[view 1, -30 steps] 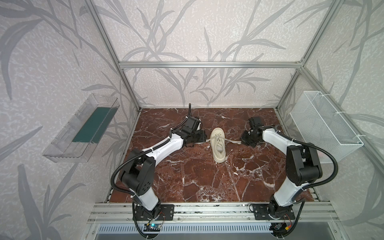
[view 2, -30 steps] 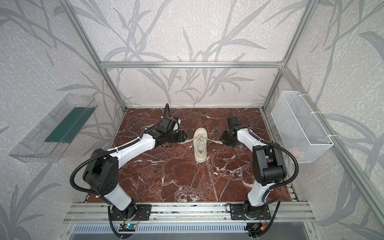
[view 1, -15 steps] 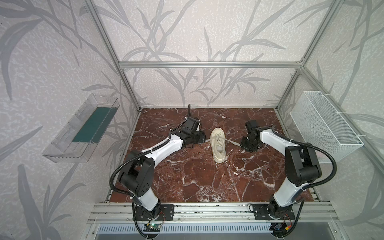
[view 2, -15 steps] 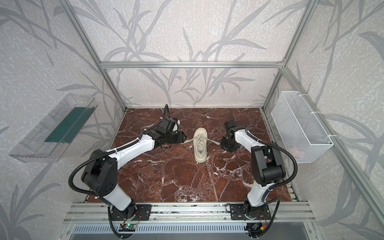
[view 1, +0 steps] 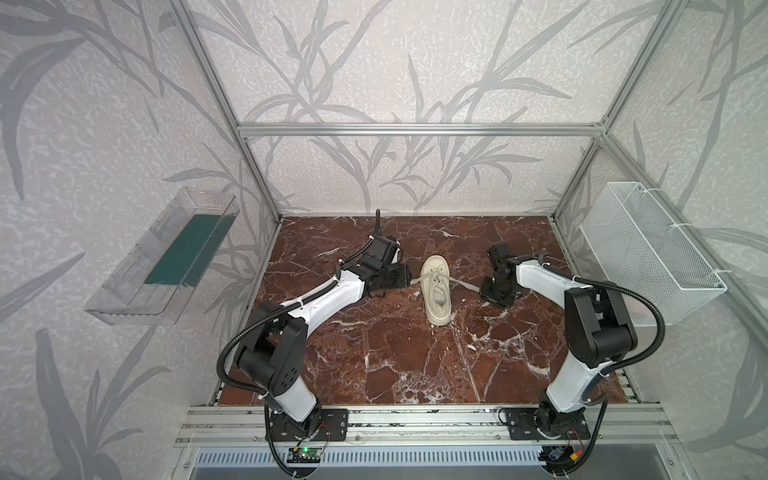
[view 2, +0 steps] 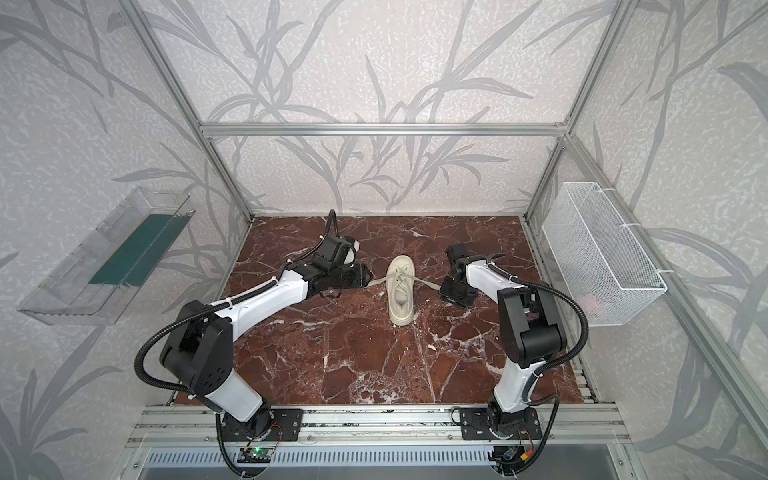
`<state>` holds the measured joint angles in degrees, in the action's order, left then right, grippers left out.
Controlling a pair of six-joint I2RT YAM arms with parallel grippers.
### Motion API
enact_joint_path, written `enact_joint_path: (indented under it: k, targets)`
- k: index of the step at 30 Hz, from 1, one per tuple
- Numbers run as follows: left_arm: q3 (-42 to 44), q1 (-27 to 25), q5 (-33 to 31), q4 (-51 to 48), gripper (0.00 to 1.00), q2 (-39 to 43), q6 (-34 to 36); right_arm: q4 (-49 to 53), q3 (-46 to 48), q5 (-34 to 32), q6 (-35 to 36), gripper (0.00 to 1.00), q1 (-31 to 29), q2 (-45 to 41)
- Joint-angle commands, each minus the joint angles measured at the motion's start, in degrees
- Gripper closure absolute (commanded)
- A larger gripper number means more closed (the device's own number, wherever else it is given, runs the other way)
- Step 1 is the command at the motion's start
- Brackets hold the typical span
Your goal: Tie the shoes
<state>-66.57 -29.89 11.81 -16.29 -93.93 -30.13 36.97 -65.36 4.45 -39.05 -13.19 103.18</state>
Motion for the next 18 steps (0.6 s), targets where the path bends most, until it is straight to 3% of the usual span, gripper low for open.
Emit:
enact_joint_path:
  k: [1, 8, 15, 18]
  targets:
    - [0.56, 0.01, -1.14, -0.98, 0.5, 2.08, 0.08, -0.96, 0.49, 0.04, -1.56, 0.64, -0.26, 1.53]
    - [0.56, 0.03, -1.06, -0.92, 0.5, 1.96, -0.11, -1.97, 0.51, 0.3, -2.0, 0.72, -0.17, 3.26]
    - [0.21, 0.01, -0.26, -1.41, 0.5, 2.0, -0.11, -4.82, 1.72, 3.48, -3.61, 0.95, 0.25, 1.89]
    - [0.3, -0.1, 0.87, -1.89, 0.5, 2.02, -0.63, -6.2, 2.19, 5.64, -4.66, 1.0, 0.79, 0.27]
